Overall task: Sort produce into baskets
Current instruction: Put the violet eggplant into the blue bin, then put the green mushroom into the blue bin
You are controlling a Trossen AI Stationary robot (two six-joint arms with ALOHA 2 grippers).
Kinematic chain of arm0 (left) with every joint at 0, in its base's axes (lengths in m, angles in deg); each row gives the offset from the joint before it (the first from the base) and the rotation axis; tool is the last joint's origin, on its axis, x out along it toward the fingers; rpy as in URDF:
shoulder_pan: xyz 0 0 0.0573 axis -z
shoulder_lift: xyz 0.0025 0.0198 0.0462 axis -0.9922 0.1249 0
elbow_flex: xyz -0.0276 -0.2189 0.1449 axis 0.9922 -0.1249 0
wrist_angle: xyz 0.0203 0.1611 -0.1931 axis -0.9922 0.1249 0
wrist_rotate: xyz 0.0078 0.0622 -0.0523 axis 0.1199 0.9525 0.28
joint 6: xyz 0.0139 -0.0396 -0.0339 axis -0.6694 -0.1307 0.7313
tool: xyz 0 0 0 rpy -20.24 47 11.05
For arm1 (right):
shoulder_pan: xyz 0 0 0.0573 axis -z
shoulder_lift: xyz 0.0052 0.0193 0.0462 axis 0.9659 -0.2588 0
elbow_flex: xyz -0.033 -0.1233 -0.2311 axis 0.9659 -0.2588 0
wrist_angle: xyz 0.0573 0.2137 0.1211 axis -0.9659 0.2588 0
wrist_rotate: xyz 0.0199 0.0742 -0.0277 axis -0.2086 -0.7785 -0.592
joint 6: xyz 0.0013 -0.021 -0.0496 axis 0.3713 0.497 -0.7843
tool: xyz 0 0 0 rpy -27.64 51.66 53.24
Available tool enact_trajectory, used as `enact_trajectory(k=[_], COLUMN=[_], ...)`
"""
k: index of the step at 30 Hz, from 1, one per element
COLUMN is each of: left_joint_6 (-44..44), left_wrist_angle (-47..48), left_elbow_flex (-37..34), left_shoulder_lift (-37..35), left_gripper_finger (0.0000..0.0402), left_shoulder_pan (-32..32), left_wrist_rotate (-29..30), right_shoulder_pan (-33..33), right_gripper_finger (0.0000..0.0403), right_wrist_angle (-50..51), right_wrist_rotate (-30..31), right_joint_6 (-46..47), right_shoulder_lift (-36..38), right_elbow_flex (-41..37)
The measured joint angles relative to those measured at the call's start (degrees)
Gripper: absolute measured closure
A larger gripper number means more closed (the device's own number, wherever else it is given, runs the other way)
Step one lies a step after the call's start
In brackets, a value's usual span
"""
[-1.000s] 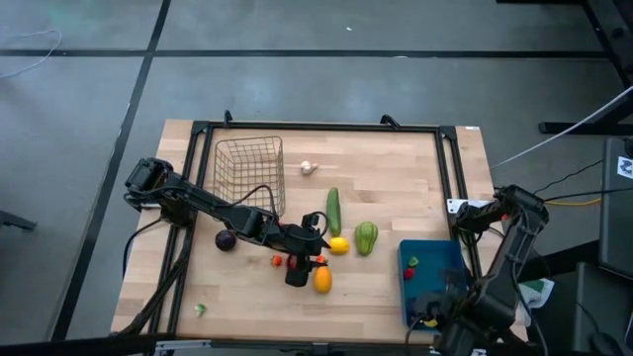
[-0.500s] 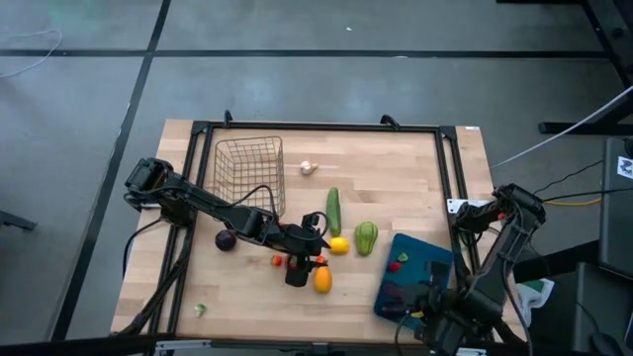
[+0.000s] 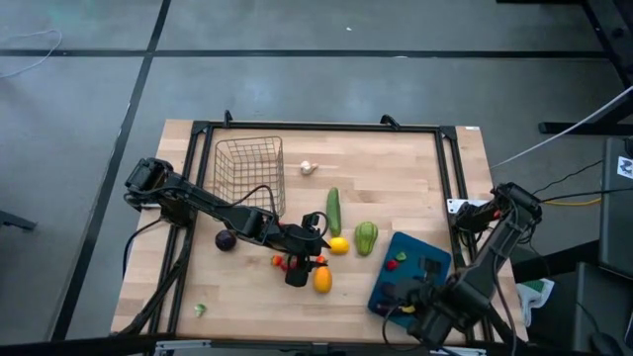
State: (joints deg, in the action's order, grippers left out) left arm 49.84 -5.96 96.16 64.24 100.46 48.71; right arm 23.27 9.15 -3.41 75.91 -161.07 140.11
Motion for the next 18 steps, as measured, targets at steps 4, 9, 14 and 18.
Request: enact_trajectory(k=[4,9,14,18], left_joint_6=[0.0,0.0,0.0,0.1], left_wrist_angle=[0.0,0.0,0.0,0.0], left_elbow_flex=[0.0,0.0,0.0,0.0], left_shoulder_lift=[0.0,0.0,0.0,0.0], left_gripper_finger=[0.018,0.018,0.018,0.018], left_shoulder_pan=[0.0,0.0,0.0,0.0], left_wrist_rotate=[0.0,0.0,0.0,0.0], right_shoulder_pan=[0.0,0.0,0.0,0.0], right_gripper_finger=[0.028,0.0237,0.0204,0.0191], right_wrist_angle=[0.2,0.2,0.2,0.3], right_wrist_rotate=[0.0,0.0,0.0,0.0], right_joint_6=[0.0,0.0,0.0,0.0], right_shoulder_lift=[0.0,0.0,0.0,0.0], right_elbow_flex=[0.0,0.0,0.0,0.0])
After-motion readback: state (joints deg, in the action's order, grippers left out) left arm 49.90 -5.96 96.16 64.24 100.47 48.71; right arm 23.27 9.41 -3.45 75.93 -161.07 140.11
